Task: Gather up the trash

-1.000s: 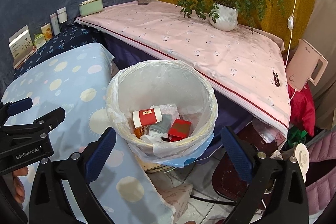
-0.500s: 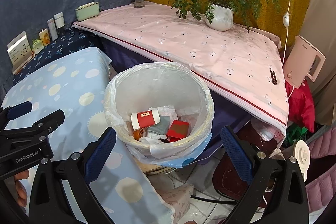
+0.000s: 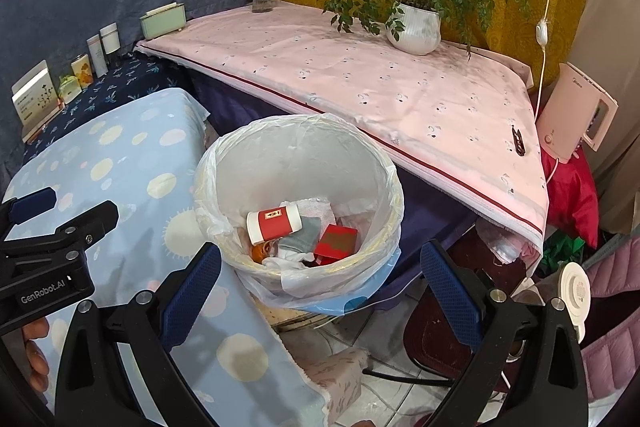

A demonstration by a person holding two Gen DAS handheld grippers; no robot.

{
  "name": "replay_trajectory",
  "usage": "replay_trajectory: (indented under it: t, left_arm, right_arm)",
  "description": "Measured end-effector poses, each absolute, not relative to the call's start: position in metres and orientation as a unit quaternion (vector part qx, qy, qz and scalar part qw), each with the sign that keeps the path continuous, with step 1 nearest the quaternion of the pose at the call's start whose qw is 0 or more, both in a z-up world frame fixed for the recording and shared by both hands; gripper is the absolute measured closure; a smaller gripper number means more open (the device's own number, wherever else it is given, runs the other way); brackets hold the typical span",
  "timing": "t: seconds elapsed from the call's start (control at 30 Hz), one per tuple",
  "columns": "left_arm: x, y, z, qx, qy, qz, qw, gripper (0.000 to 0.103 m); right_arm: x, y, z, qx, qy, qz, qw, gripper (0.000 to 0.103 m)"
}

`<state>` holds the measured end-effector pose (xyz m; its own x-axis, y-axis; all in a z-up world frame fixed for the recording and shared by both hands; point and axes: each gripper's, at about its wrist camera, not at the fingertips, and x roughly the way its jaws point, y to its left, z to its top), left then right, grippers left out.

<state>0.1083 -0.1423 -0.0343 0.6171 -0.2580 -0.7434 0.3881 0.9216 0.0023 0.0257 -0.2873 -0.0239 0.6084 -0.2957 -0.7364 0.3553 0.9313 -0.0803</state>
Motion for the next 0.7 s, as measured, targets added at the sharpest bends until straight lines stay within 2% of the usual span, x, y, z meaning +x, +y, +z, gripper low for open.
replay_trajectory:
  t: [0.7]
  left_arm:
    - [0.1083, -0.1414, -0.0366, 0.074, 0.402, -0.179, 0.895, 0.012]
  right_arm:
    - [0.0257, -0.2873, -0.0251, 0.035, 0.406, -0.182, 0.895, 0.007]
